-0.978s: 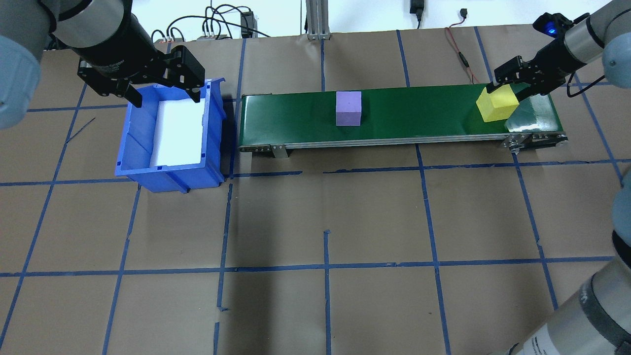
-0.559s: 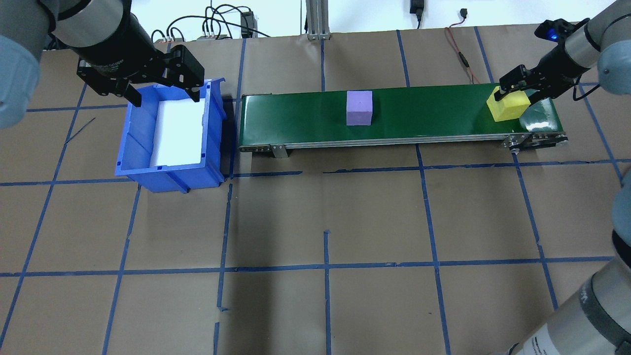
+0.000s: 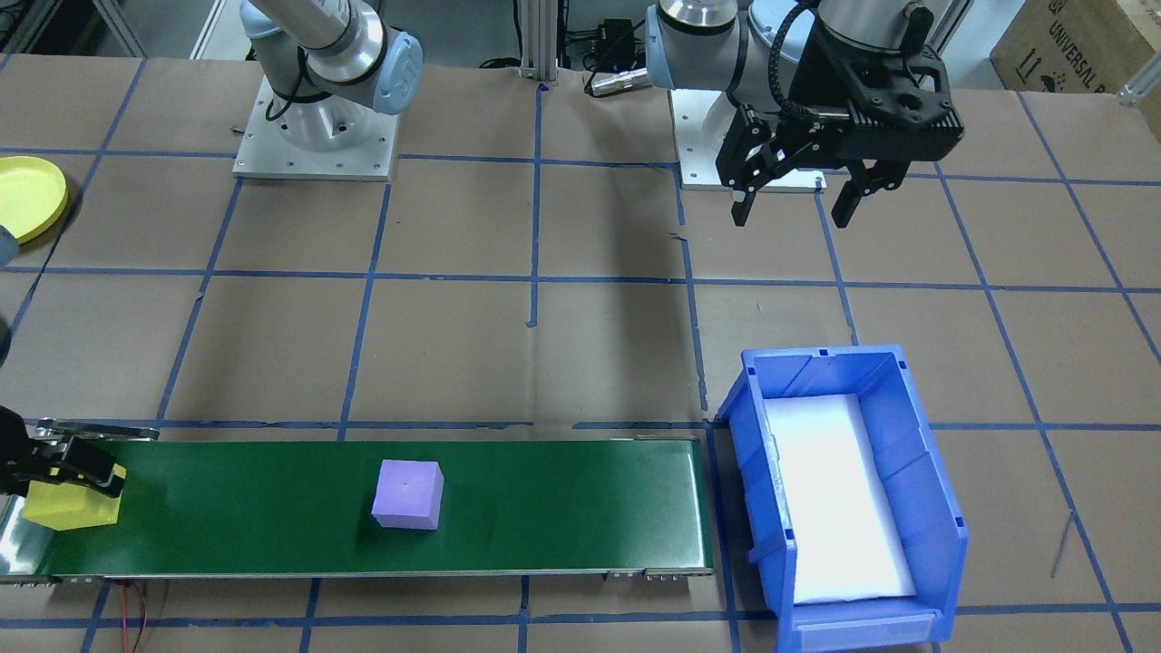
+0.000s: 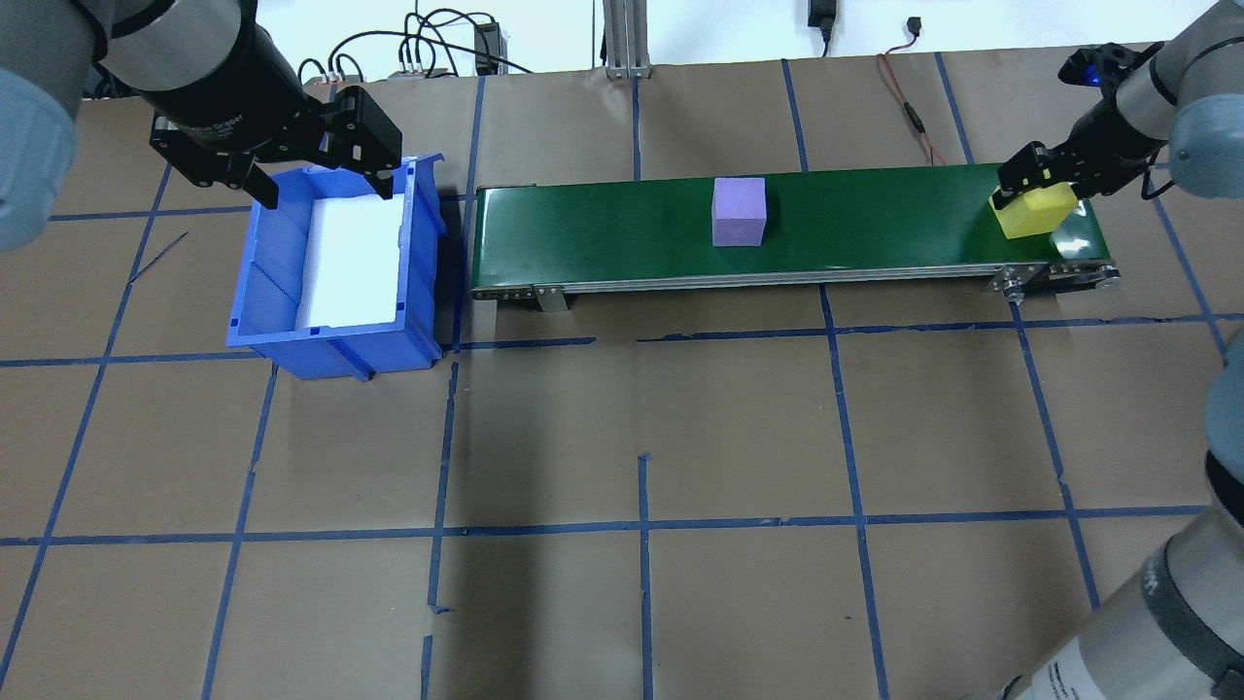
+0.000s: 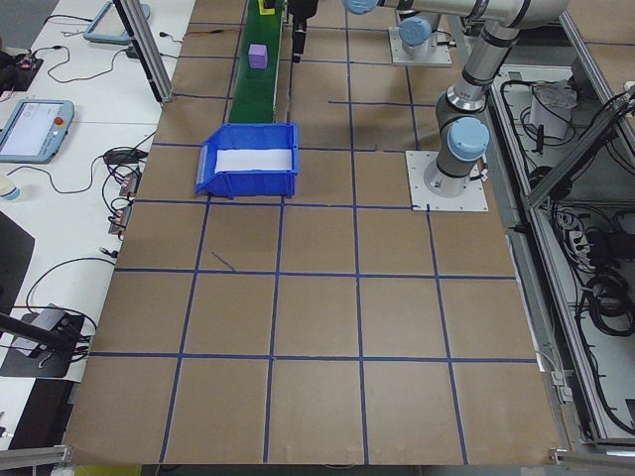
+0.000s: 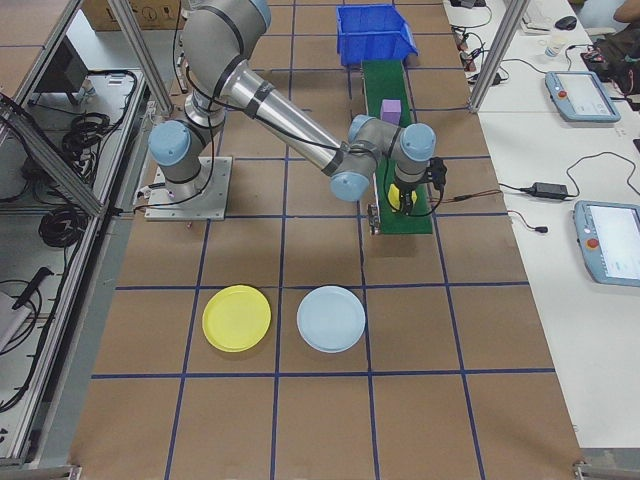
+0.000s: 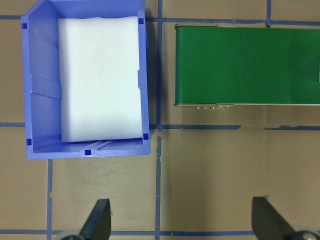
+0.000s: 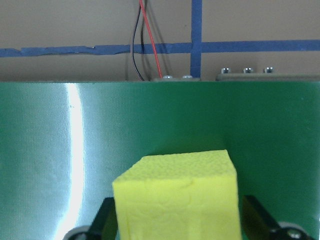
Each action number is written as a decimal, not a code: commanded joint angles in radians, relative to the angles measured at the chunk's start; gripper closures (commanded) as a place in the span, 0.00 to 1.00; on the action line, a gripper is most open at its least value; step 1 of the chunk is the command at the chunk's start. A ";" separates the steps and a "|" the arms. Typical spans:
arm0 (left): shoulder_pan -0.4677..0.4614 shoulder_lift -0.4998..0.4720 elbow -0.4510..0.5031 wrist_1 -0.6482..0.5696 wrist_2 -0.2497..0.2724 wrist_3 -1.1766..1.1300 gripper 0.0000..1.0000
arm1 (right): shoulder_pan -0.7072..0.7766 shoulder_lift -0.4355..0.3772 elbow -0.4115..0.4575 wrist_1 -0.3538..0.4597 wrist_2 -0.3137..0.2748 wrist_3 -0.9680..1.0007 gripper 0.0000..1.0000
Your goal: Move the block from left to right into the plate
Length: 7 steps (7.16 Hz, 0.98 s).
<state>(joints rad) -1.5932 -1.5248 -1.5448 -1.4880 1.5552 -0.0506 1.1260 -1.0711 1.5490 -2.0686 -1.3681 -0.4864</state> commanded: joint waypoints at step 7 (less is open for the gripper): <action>-0.001 0.000 -0.001 0.000 0.002 0.000 0.00 | -0.338 -0.090 0.051 0.005 -0.166 -0.539 0.86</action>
<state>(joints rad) -1.5938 -1.5248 -1.5462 -1.4880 1.5568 -0.0506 0.9076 -1.1596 1.5765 -2.0656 -1.5317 -0.9250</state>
